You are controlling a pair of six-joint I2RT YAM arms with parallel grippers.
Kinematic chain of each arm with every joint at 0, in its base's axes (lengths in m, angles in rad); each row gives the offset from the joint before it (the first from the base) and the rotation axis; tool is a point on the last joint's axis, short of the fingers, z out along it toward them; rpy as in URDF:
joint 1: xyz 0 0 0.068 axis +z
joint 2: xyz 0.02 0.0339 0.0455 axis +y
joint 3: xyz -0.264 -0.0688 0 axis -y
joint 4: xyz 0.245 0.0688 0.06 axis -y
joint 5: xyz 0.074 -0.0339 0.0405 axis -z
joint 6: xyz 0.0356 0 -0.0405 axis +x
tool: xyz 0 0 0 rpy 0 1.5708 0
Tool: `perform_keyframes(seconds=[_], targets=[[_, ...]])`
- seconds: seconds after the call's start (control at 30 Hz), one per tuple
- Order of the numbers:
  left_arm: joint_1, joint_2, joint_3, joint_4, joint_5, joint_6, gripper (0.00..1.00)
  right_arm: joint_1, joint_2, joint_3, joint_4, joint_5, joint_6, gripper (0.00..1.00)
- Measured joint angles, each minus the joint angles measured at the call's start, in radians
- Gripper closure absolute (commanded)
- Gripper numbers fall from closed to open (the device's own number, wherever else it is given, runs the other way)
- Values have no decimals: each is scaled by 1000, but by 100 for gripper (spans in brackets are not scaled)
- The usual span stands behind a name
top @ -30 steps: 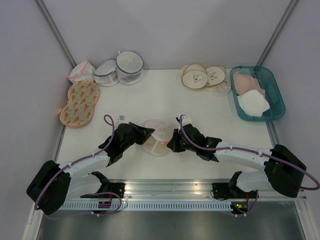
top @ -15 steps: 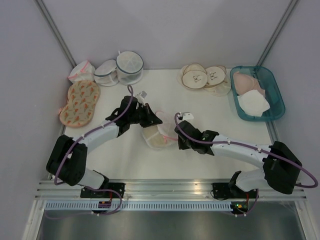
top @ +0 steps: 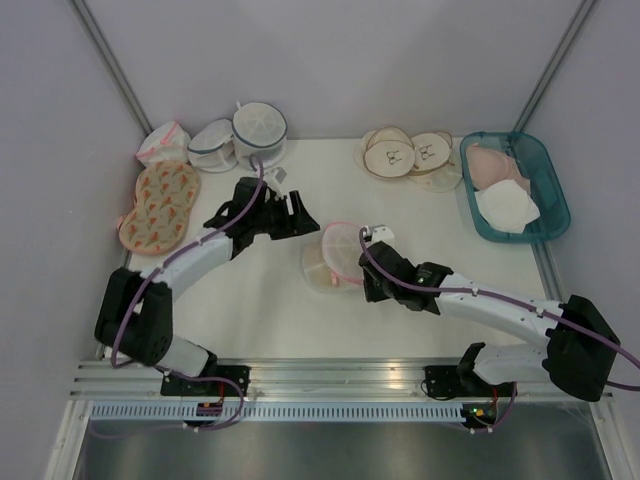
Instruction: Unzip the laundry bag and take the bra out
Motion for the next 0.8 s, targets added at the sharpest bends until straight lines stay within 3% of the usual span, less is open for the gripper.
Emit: perform_keyframes(seconds=[0.13, 0.27, 0.5, 0.67, 0.73, 0.8], targets=[[-7, -261, -146, -20, -81, -89, 11, -2, -41, -50, 109, -180, -30, 100], [-40, -447, -270, -8, -82, -212, 6, -2, -29, -69, 237, -367, -43, 99], [-121, -434, -425, 2, -41, -385, 6, -2, 109, -65, 411, -550, -45, 100], [-164, -316, -457, 106, -17, -470, 9, -2, 163, -60, 451, -591, -45, 99], [-184, -278, -457, 159, -14, -491, 17, -2, 164, -55, 456, -595, -45, 100], [-208, -245, -451, 204, -12, -505, 35, -2, 164, -50, 465, -597, -45, 99]])
